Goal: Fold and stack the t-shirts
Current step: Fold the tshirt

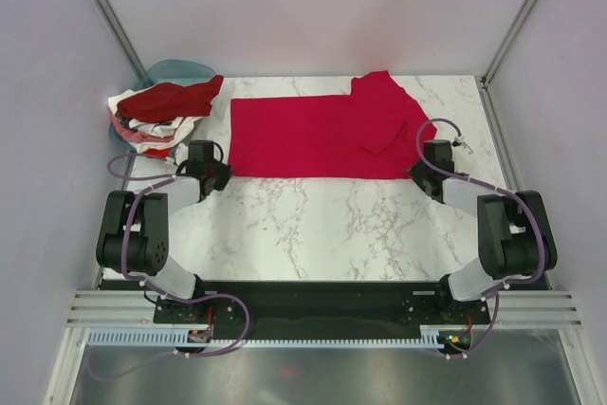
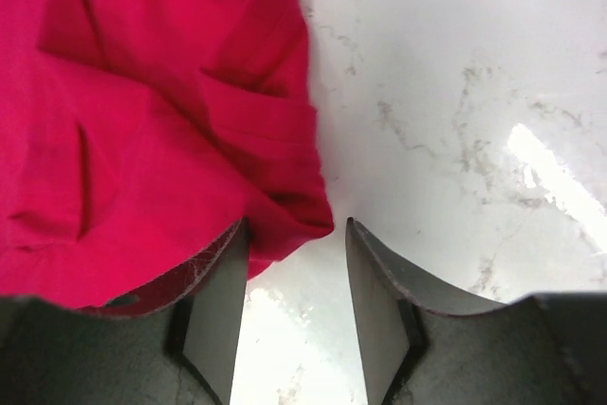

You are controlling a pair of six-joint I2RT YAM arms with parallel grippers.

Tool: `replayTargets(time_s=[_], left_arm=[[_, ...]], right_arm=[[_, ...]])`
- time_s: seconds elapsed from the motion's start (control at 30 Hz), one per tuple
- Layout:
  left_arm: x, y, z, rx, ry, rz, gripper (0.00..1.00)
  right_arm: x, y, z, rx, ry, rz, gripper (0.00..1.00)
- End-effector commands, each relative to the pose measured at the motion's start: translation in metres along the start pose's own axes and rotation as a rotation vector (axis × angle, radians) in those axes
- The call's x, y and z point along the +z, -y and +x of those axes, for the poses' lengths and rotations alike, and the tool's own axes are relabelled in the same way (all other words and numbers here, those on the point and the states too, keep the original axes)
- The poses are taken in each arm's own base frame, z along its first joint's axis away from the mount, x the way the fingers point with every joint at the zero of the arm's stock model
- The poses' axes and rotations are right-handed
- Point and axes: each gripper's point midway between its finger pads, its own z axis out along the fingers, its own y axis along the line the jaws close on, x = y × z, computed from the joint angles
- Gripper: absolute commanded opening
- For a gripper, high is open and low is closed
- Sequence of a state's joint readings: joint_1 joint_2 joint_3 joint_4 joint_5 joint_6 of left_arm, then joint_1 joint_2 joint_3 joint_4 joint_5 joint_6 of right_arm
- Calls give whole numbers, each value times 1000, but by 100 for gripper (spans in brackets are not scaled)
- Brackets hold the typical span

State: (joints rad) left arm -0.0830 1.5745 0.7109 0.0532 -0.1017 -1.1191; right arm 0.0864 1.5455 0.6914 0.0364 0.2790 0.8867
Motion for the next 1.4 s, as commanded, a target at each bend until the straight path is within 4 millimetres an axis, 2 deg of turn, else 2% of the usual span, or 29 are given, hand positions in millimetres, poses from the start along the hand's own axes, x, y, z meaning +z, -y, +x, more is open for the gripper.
replayTargets(time_s=[0.0, 0.03, 0.13, 0.17, 0.23, 0.43, 0.47, 0.53, 0.63, 0.67, 0.7, 0.73, 0.8, 0.97, 1.03, 1.07, 1.1, 1.13, 1.17, 1.2, 1.23, 1.27, 1.3, 1.37], left_arm=[[-4, 1, -8, -30, 25, 0, 2], [-4, 0, -8, -29, 23, -3, 2], [-5, -1, -8, -29, 24, -5, 2], [-6, 0, -9, -26, 27, -2, 2], [-7, -1, -10, -25, 31, -4, 2], [-22, 0, -21, -15, 84, 4, 2], [-25, -9, -17, -4, 69, -27, 2], [-32, -9, -19, -5, 76, -28, 2], [-45, -20, -20, 16, 93, -46, 2], [-48, -29, -17, 16, 94, -60, 2], [-55, -35, -17, 16, 110, -56, 2], [-60, -30, -21, 12, 125, -35, 2], [-64, -40, -18, 9, 132, -40, 2], [-69, -44, -14, 8, 126, -23, 2], [-69, -39, -11, 4, 94, -22, 2], [-71, -32, -10, -8, 72, -22, 2], [-74, -29, -9, -11, 56, -26, 2], [-79, -13, -16, -25, 59, -2, 2], [-85, -14, -13, -24, 35, -24, 2], [-93, -7, -18, -28, 42, -2, 2], [-100, 4, -24, -36, 55, 22, 2], [-106, 3, -25, -36, 60, 13, 2], [-118, 11, -31, -40, 84, 54, 2], [-125, 6, -33, -32, 104, 59, 2]], right_arm=[[13, 5, -3, 16, -4, 15, 50], [15, 4, -3, 18, -7, 13, 48], [19, 6, -2, 18, -17, 24, 29], [19, 7, -1, 16, -19, 28, 15], [14, 7, -6, 18, -3, 24, 1], [-10, 5, -15, 25, 27, 0, 0], [-13, 10, -12, 19, 12, 17, 0], [-20, 12, -12, 18, 10, 20, 0], [-32, 25, -8, 9, -1, 51, 0], [-35, 28, -8, 5, 2, 54, 0], [-42, 33, -11, 7, 27, 56, 0], [-45, 34, -13, 10, 41, 52, 0], [-52, 38, -14, 14, 57, 42, 0], [-54, 38, -13, 29, 50, 43, 0], [-58, 21, -27, 35, 57, 21, 0], [-61, 19, -27, 18, 39, 25, 0], [-70, -2, -46, 27, 68, -21, 0], [-77, -9, -52, 23, 65, -36, 0], [-85, -23, -59, 4, 62, -89, 0], [-102, -46, -78, 9, 96, -165, 0], [-112, -57, -87, 2, 107, -208, 0], [-121, -66, -93, -8, 114, -242, 0], [-135, -73, -103, -10, 137, -274, 0], [-142, -67, -103, -5, 143, -259, 0]])
